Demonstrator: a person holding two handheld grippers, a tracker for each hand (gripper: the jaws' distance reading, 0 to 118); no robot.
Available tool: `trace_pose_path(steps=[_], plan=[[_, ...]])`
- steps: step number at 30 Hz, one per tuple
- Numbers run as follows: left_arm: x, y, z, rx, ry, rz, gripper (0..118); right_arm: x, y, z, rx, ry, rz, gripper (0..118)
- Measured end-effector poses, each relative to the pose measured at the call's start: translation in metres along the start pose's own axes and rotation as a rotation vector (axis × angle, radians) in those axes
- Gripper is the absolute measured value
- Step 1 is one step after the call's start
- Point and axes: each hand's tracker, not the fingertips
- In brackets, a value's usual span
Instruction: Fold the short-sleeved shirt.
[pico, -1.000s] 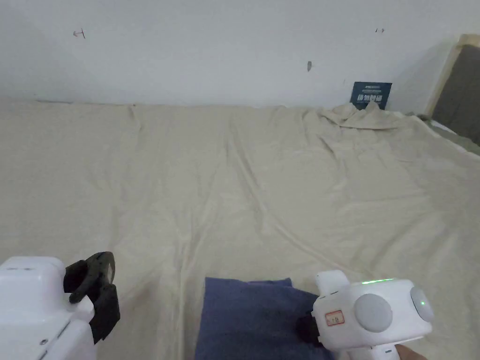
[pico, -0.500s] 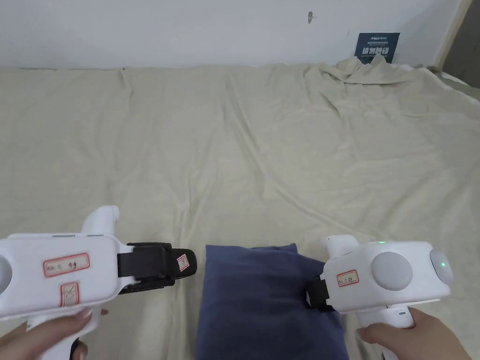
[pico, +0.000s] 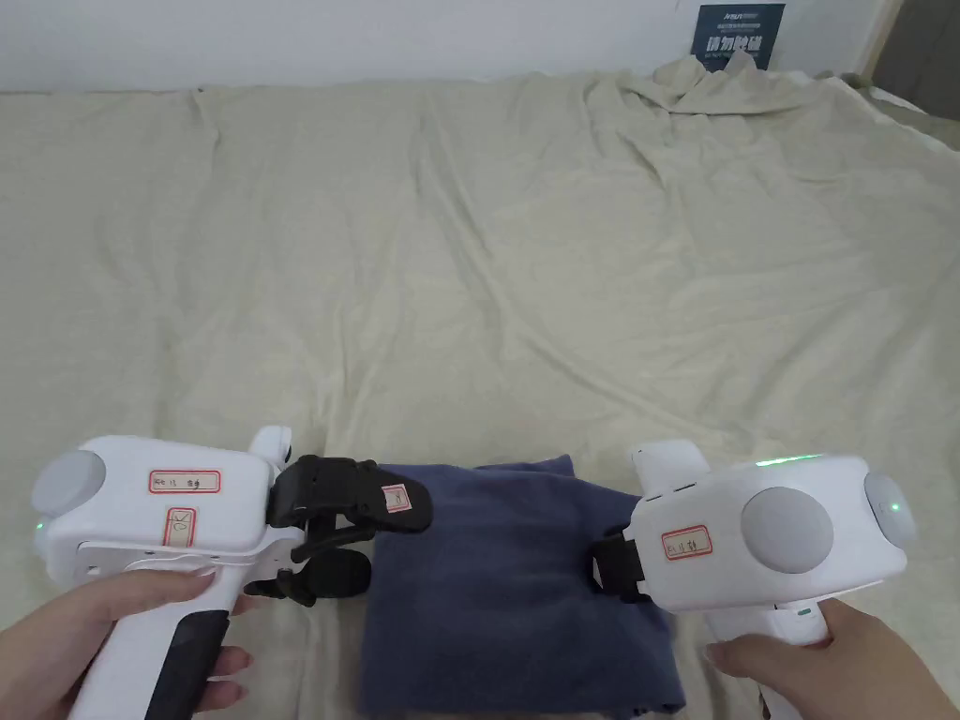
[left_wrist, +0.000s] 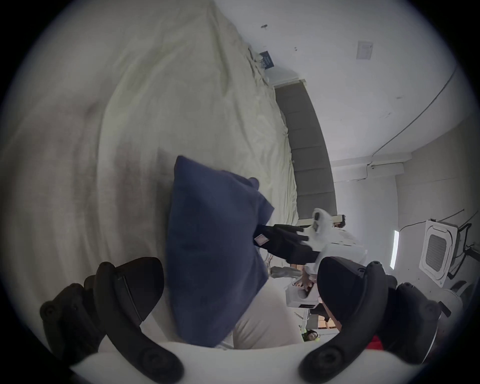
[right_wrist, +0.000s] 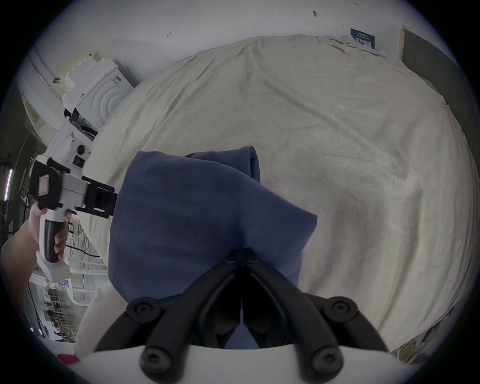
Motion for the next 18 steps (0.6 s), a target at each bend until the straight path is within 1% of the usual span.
trace_pose_path(steps=[2,3,4,5,7,8,9,11,14,15,16,17,18], plan=[[-0.009,0.002,-0.010,-0.033,0.021,0.010,118,0.002,0.000,0.000,0.001,0.007,-0.005,2],[-0.011,0.001,-0.013,-0.028,0.006,0.006,118,0.003,0.000,0.000,0.000,0.013,-0.009,2],[-0.010,0.001,-0.014,-0.019,-0.056,0.007,118,0.004,0.000,0.000,-0.001,0.018,-0.014,2],[-0.009,0.001,-0.017,-0.017,-0.088,0.023,118,0.005,0.000,-0.001,-0.001,0.023,-0.018,2],[-0.012,0.002,-0.026,-0.046,-0.162,0.084,118,0.007,0.001,-0.001,-0.003,0.032,-0.027,2],[-0.012,0.002,-0.034,-0.068,-0.158,0.093,118,0.008,0.001,-0.002,-0.003,0.035,-0.030,2],[-0.011,0.002,-0.039,-0.063,-0.146,0.074,118,0.009,0.000,-0.002,-0.002,0.039,-0.033,2],[-0.021,0.008,-0.047,-0.064,-0.170,0.059,118,0.012,-0.001,-0.003,0.003,0.046,-0.039,2],[-0.011,0.004,-0.050,-0.064,-0.163,0.074,117,0.015,-0.003,-0.003,0.014,0.062,-0.055,2],[-0.010,0.003,-0.049,-0.064,-0.149,0.075,107,0.016,-0.004,-0.002,0.017,0.065,-0.061,2],[-0.012,0.004,-0.047,-0.067,-0.095,0.059,67,0.016,-0.004,-0.002,0.022,0.070,-0.066,2],[-0.012,0.006,-0.047,-0.063,-0.022,0.039,30,0.017,-0.006,-0.002,0.029,0.073,-0.072,2],[-0.014,0.007,-0.048,-0.058,0.071,0.004,31,0.018,-0.008,-0.001,0.034,0.069,-0.076,2]])
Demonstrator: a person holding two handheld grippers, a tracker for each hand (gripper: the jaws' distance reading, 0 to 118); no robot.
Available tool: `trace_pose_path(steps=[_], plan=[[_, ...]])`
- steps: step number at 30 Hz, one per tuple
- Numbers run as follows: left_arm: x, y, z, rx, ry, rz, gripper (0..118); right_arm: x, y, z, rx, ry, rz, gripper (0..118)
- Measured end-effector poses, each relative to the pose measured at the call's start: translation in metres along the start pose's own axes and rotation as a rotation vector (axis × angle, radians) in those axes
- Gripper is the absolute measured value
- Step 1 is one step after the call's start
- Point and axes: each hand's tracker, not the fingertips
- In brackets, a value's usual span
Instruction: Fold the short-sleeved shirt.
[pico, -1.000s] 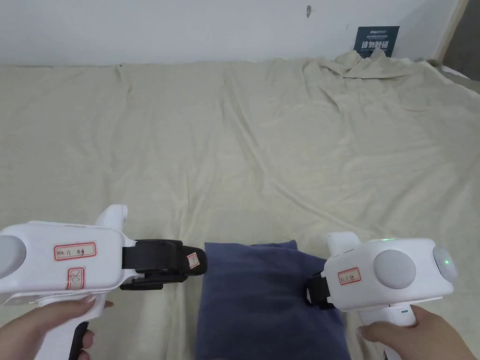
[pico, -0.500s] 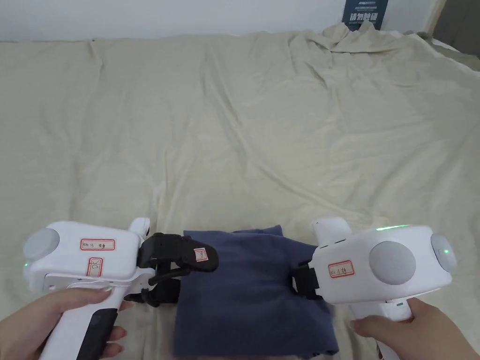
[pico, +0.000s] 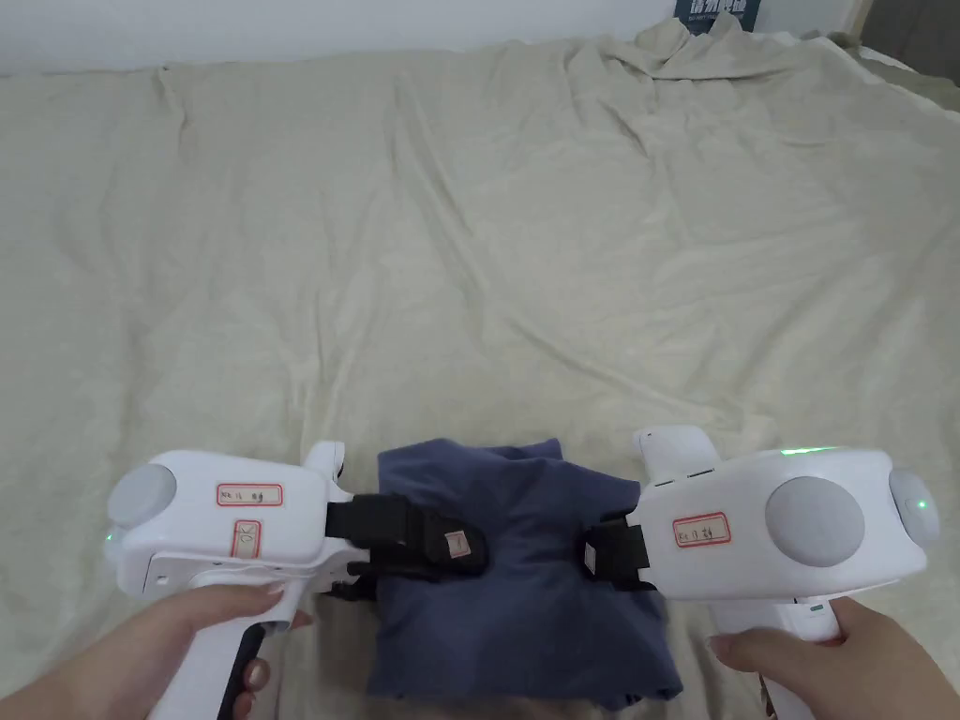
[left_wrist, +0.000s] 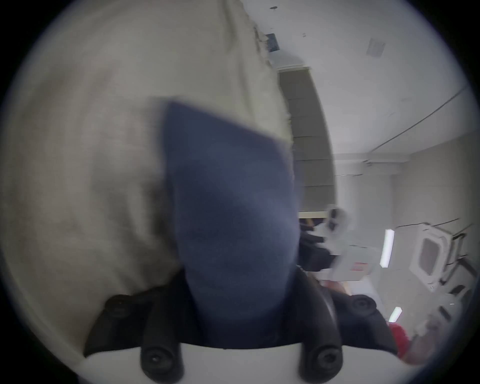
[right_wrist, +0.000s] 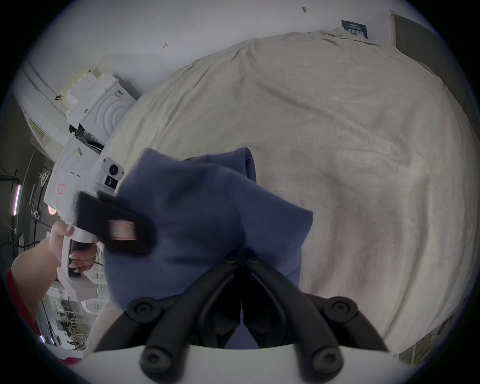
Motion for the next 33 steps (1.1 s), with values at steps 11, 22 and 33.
trace_pose_path(steps=[11,22,33], plan=[[0.011,-0.002,0.019,0.027,0.052,-0.064,30,-0.014,-0.015,0.022,0.074,0.021,0.012,2],[-0.008,-0.034,0.218,0.213,0.326,-0.066,30,-0.082,-0.034,0.054,0.132,0.153,0.073,2],[-0.076,-0.049,0.420,0.352,0.859,-0.002,29,-0.175,-0.038,0.049,0.053,0.229,0.173,2]])
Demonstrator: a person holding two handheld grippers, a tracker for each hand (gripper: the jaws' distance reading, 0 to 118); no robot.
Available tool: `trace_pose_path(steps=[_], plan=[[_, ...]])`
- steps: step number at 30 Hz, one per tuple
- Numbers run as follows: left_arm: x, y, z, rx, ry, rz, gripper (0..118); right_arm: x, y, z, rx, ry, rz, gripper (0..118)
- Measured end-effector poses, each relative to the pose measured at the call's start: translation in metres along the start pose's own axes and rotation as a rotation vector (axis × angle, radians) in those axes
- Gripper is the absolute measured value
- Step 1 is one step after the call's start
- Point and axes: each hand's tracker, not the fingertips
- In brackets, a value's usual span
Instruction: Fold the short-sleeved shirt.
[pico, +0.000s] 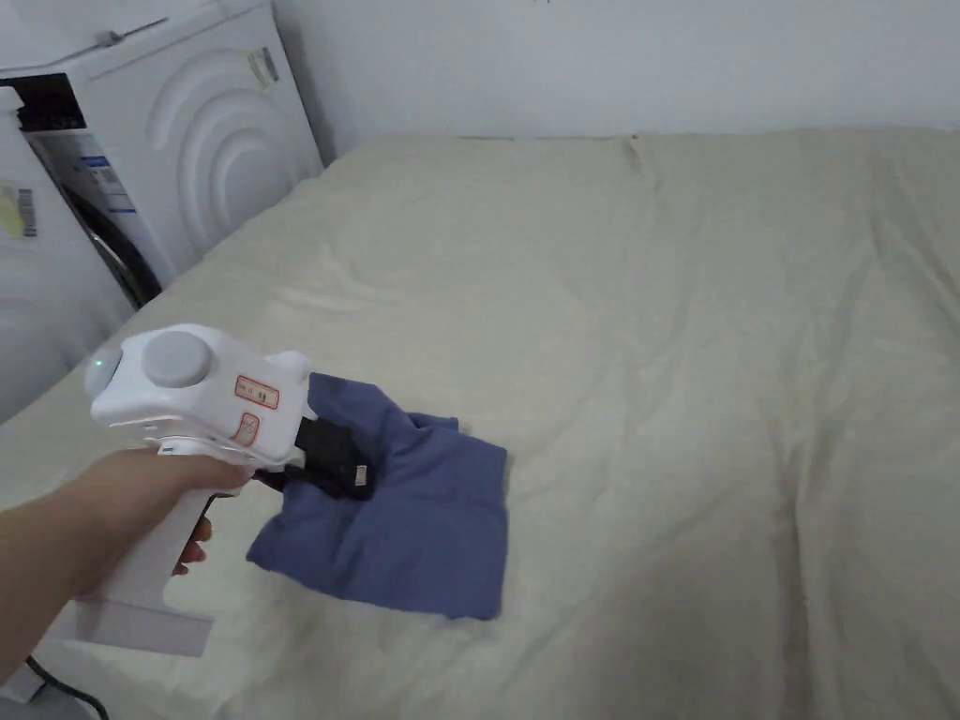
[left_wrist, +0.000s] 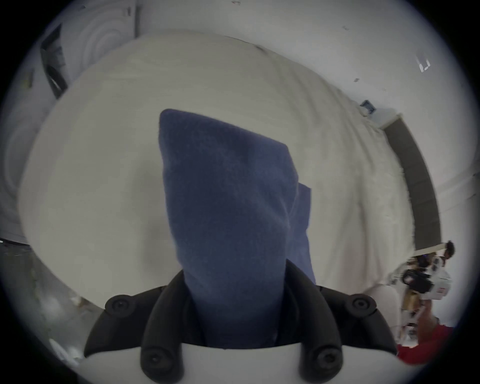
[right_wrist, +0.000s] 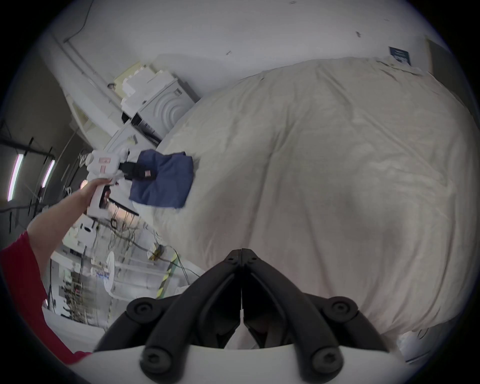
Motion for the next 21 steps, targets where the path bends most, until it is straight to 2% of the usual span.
trace_pose_path(steps=[2,7,11,15,17,19,21], plan=[[-0.027,0.007,0.000,-0.018,0.078,0.006,29,-0.015,0.004,-0.007,-0.021,-0.013,0.044,2],[-0.071,0.015,-0.004,-0.062,0.236,-0.002,29,-0.033,0.013,-0.024,-0.042,0.009,0.034,2],[-0.104,0.019,-0.007,-0.093,0.301,0.041,29,-0.044,0.014,-0.038,-0.017,-0.025,0.061,2],[-0.124,0.019,-0.006,-0.106,0.301,0.083,30,-0.050,0.017,-0.049,-0.035,-0.037,0.076,2],[-0.129,0.018,-0.008,-0.111,0.328,0.080,45,-0.052,0.018,-0.051,-0.041,-0.018,0.063,2],[-0.133,0.015,-0.008,-0.112,0.371,0.057,67,-0.056,0.017,-0.053,-0.046,-0.014,0.060,2],[-0.139,0.013,-0.008,-0.113,0.378,0.075,82,-0.058,0.016,-0.054,-0.048,-0.014,0.065,2]])
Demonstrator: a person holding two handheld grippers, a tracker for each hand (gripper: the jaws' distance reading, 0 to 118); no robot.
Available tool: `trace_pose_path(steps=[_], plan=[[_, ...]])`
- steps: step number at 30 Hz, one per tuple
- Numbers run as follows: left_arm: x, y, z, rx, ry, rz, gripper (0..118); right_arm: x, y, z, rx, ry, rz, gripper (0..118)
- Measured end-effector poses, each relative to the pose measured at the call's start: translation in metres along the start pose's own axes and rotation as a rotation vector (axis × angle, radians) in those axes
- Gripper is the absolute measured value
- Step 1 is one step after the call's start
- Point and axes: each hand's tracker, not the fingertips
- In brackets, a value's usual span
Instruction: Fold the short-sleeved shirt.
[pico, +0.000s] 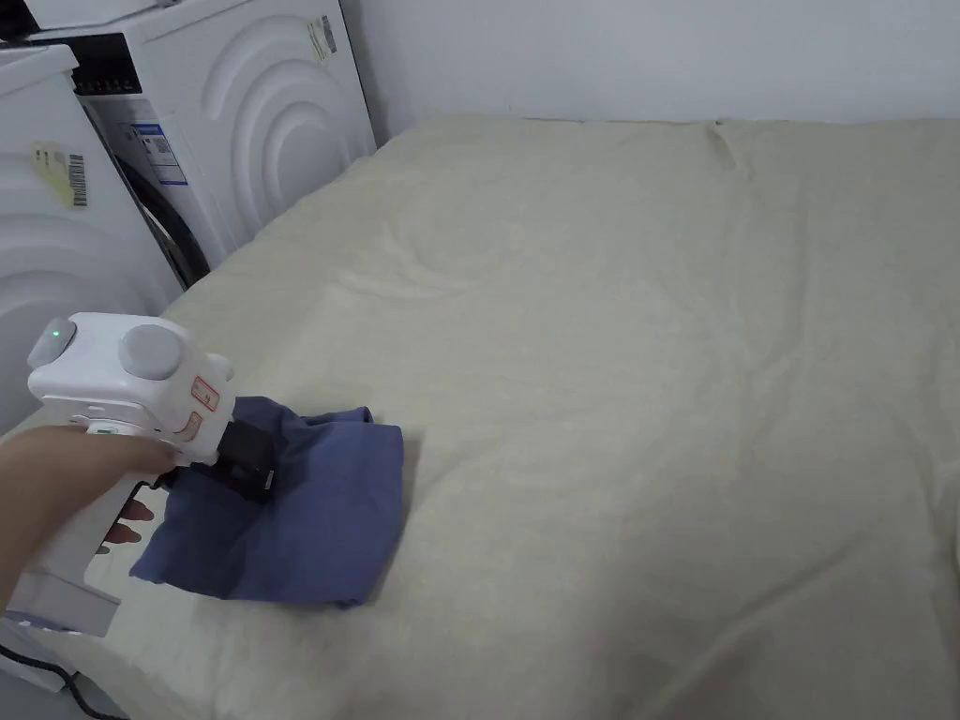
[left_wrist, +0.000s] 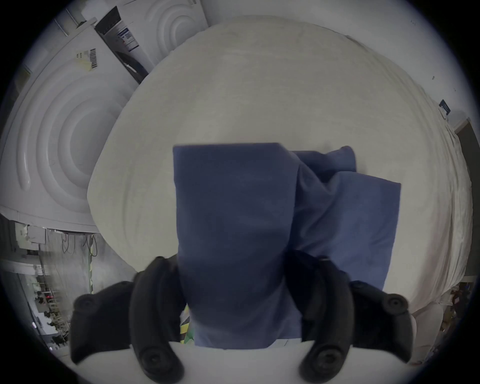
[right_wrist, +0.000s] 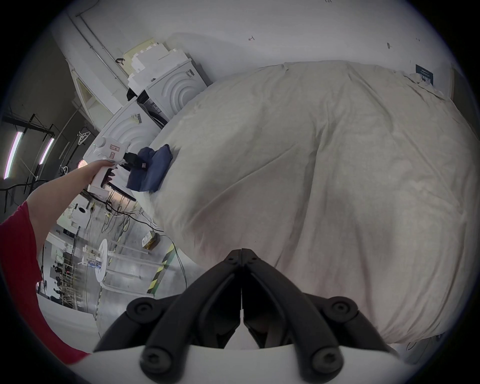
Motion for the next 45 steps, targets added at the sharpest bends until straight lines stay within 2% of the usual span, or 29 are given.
trace_pose_path(steps=[2,3,8,10,12,13,15,18,20,21,26,28,30,34,36,40,43,45], plan=[[-0.006,-0.003,0.000,0.018,0.033,0.019,95,-0.002,0.000,0.000,-0.005,0.005,-0.001,2],[-0.008,-0.004,0.001,0.032,0.067,0.021,98,-0.002,-0.001,0.001,-0.006,0.010,-0.003,2],[-0.018,-0.014,0.022,0.164,0.312,0.085,98,-0.004,-0.002,0.010,0.015,-0.006,0.005,2],[-0.020,-0.025,0.035,0.278,0.332,0.124,98,-0.001,-0.002,0.018,0.047,-0.004,-0.015,2],[-0.016,-0.045,0.055,0.460,0.252,0.206,98,0.003,-0.004,0.030,0.094,-0.012,-0.019,2],[-0.012,-0.055,0.064,0.524,0.237,0.241,95,0.004,-0.004,0.035,0.118,-0.028,-0.014,2],[0.004,-0.080,0.084,0.652,0.095,0.269,84,0.010,-0.005,0.050,0.172,-0.048,-0.011,2],[0.034,-0.113,0.105,0.678,0.007,0.272,51,0.020,-0.008,0.074,0.243,-0.078,-0.031,2],[0.057,-0.136,0.116,0.669,-0.048,0.267,18,0.028,-0.012,0.092,0.282,-0.082,-0.075,2],[0.068,-0.145,0.121,0.656,-0.074,0.258,11,0.031,-0.015,0.102,0.305,-0.073,-0.094,2],[0.130,-0.184,0.145,0.650,-0.128,0.149,2,0.043,-0.029,0.153,0.386,-0.095,-0.135,2],[0.153,-0.197,0.159,0.621,-0.253,0.168,0,0.046,-0.035,0.172,0.409,-0.096,-0.140,2],[0.185,-0.214,0.183,0.660,-0.326,0.183,0,0.049,-0.042,0.191,0.442,-0.098,-0.156,2],[0.252,-0.238,0.243,0.789,-0.419,0.065,0,0.049,-0.057,0.231,0.528,-0.112,-0.170,2],[0.280,-0.250,0.275,0.892,-0.428,0.019,0,0.055,-0.063,0.252,0.582,-0.139,-0.152,2],[0.324,-0.276,0.337,1.084,-0.428,-0.057,0,0.043,-0.079,0.299,0.732,-0.197,-0.105,2],[0.353,-0.294,0.372,1.229,-0.336,-0.121,0,0.025,-0.093,0.331,0.879,-0.305,-0.025,2],[0.366,-0.306,0.389,1.320,-0.346,-0.151,0,0.013,-0.103,0.348,0.969,-0.358,0.045,2]])
